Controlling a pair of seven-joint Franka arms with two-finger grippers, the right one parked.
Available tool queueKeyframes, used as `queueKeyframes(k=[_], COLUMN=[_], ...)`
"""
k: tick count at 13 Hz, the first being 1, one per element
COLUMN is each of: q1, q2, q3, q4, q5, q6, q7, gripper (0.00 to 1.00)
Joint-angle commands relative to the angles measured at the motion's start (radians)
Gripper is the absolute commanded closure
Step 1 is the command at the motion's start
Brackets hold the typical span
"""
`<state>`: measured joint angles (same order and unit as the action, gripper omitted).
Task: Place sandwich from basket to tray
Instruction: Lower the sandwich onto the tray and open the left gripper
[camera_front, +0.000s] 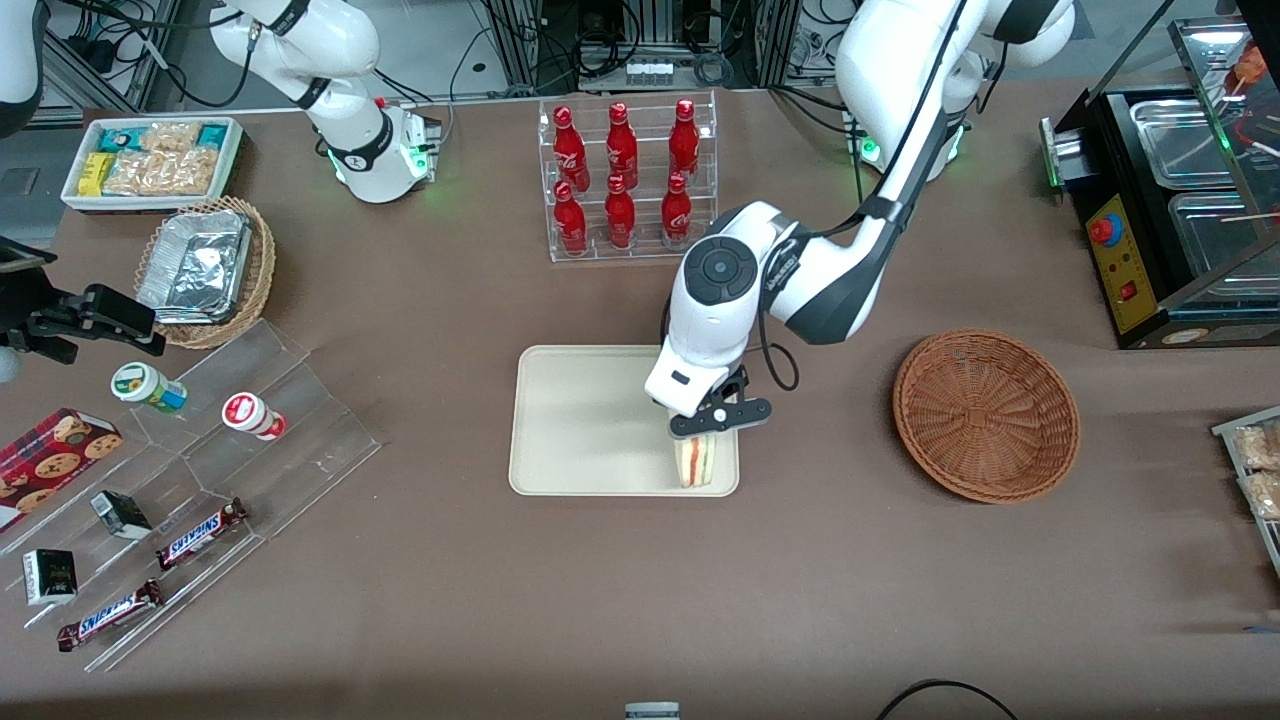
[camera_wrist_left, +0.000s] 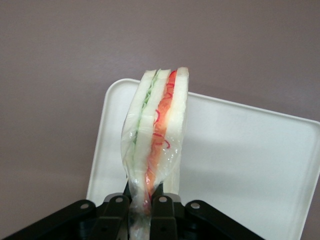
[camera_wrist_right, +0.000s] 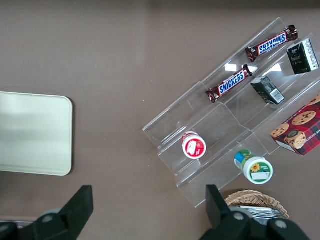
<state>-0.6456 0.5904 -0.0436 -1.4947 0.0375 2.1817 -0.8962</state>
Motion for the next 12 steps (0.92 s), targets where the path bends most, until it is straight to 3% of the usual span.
queueKeyframes(k=[1, 12], q1=[-0.029, -0.062], q2=[0.043, 0.055], q3=[0.010, 0.014], q4=[0.036, -0.053], q5=[-0.005, 0.065], q6=[0.017, -0.036], q7=[0.019, 0.020], gripper=[1.00, 1.00])
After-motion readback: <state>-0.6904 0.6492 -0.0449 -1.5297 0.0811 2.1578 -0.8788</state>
